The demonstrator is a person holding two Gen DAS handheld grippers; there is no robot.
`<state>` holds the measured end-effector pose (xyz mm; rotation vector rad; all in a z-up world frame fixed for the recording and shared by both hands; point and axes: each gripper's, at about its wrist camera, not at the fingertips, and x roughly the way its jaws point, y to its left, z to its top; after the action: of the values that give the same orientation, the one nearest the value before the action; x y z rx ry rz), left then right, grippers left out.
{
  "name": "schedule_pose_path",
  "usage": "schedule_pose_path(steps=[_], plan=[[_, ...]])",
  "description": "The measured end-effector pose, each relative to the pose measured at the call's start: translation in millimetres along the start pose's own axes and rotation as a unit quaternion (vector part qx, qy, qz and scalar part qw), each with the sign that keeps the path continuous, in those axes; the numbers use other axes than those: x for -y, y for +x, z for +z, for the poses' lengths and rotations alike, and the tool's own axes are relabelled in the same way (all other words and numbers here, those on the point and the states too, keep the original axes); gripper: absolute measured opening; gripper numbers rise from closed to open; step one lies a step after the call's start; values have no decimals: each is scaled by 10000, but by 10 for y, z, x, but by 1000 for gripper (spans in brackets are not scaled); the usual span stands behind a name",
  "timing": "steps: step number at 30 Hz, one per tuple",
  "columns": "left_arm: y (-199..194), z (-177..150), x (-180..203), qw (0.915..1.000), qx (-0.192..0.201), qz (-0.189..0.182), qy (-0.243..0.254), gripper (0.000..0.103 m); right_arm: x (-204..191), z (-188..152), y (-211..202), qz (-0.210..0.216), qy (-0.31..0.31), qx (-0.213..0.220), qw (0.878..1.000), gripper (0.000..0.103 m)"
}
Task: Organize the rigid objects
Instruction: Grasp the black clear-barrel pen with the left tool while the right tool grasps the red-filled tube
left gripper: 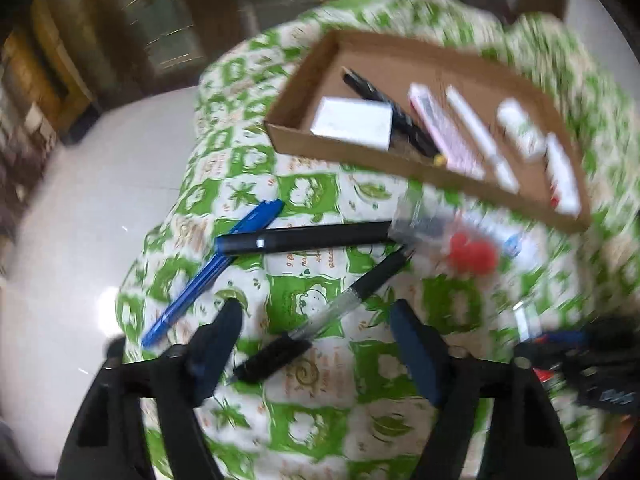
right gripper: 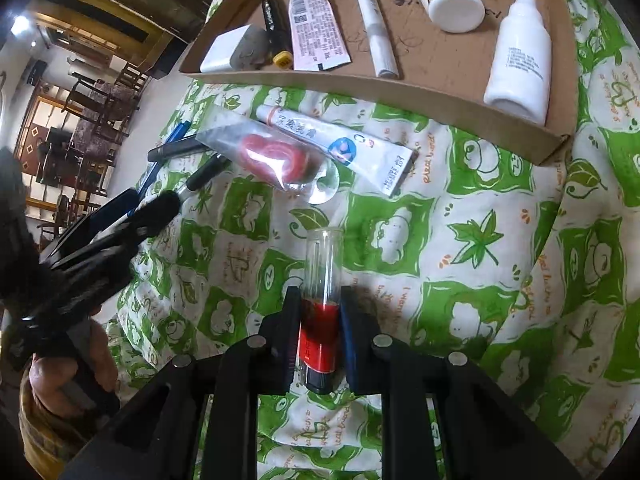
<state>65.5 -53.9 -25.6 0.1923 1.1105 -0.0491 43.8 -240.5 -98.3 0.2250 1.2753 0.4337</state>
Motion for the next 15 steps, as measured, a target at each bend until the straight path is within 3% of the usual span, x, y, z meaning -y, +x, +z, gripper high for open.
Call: schedule_pose_path(steps=[5,7,9,13,15], plan=[[208,29,96,9994,-253,-3,245,62,-14,8,43,1,-6,2,10000,18],[173,40,114,9995,-215,-149,197,36,-25,17,48,-22,-45,21,10000,18],[124,30,119,9994,-209,-273,87,27,-48,50,73,-18,-60,45,10000,18],[48,-96,104,9954,-415,-820,-265,10,-29,29,17,31,-43,107,9999,17],[24,-214,121,9907,-577,-1167,-397,10,-32,30,-15,50,-18,158,9999,17]])
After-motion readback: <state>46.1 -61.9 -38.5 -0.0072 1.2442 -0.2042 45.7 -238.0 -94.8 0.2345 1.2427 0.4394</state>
